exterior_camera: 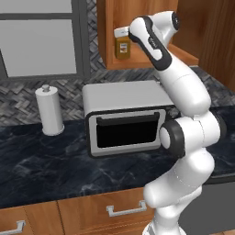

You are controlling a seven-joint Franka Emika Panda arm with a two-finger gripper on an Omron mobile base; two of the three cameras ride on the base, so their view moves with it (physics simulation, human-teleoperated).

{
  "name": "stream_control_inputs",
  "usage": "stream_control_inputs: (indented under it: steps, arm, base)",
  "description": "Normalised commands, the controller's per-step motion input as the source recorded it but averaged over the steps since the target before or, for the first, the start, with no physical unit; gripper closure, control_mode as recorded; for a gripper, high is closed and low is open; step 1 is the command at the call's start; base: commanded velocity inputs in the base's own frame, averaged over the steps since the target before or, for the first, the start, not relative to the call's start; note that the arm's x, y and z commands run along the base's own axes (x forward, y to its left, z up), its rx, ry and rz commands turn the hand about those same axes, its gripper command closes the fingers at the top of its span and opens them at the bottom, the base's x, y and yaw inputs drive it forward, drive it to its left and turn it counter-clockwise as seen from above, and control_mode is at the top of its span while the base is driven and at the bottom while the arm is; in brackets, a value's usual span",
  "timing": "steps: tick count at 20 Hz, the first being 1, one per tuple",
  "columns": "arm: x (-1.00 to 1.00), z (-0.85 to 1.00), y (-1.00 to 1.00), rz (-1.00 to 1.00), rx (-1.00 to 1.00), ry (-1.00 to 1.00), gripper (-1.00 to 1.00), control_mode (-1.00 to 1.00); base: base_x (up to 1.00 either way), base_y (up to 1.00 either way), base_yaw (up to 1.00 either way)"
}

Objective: Collect the turmeric, ketchup, and shaker from the cabinet and place them next to the stove.

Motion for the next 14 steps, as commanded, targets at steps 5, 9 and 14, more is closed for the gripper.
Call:
stream_control_inputs:
  steps: [5, 9, 14]
  arm:
    - [0.0, -0.01, 0.06, 0.01, -0.01, 0.0, 1.0, -1.0]
    - [0.0, -0.04, 0.0, 0.0, 0.0, 0.0, 1.0, -1.0]
    - [-0.14, -0.09, 0.0, 0.0, 0.0, -0.03, 1.0, -1.0]
  base:
    - [0.0, 0.0, 0.0]
    - [0.0, 0.0, 0.0]
    - [0.0, 0.0, 0.0]
